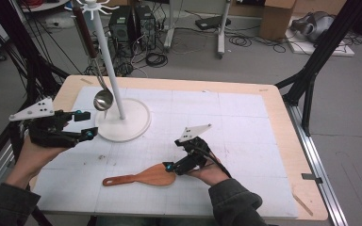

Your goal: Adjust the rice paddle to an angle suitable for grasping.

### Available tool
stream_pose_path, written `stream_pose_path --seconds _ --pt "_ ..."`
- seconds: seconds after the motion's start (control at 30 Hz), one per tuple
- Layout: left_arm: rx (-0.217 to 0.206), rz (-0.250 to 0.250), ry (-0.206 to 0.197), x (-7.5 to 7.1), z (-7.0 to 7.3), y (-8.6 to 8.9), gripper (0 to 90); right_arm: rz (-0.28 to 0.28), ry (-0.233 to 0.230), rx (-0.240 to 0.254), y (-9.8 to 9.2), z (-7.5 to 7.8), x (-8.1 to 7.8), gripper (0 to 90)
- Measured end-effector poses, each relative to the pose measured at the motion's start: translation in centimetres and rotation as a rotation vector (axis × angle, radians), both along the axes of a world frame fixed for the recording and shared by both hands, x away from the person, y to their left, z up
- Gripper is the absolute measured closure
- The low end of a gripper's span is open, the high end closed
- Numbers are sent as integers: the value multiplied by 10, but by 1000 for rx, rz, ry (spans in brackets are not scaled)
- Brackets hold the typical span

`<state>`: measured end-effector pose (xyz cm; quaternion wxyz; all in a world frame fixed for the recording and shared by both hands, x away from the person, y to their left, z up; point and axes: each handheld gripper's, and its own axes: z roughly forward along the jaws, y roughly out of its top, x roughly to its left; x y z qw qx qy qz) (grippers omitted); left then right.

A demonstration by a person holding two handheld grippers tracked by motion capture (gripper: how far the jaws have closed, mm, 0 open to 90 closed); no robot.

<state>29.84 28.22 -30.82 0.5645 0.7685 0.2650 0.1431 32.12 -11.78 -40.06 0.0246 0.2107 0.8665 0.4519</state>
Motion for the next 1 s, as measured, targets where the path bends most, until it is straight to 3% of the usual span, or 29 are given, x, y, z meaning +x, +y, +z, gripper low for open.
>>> stream_pose_path --seconds 0.5,0.53,0.6,0.73,1.0 --pt "26 -8 8 -10 -20 -6 250 124 35 -63 53 -17 4 71" --pt "30 -9 9 -10 -21 -7 250 132 31 -67 56 -19 4 89" --pt "36 -11 10 -10 -23 -9 249 143 31 -70 61 -21 4 231" --pt "41 -14 12 -11 -27 -11 249 181 38 -80 73 -25 3 216" --pt "40 -19 15 -11 -30 -12 245 258 39 -125 93 -35 0 348"
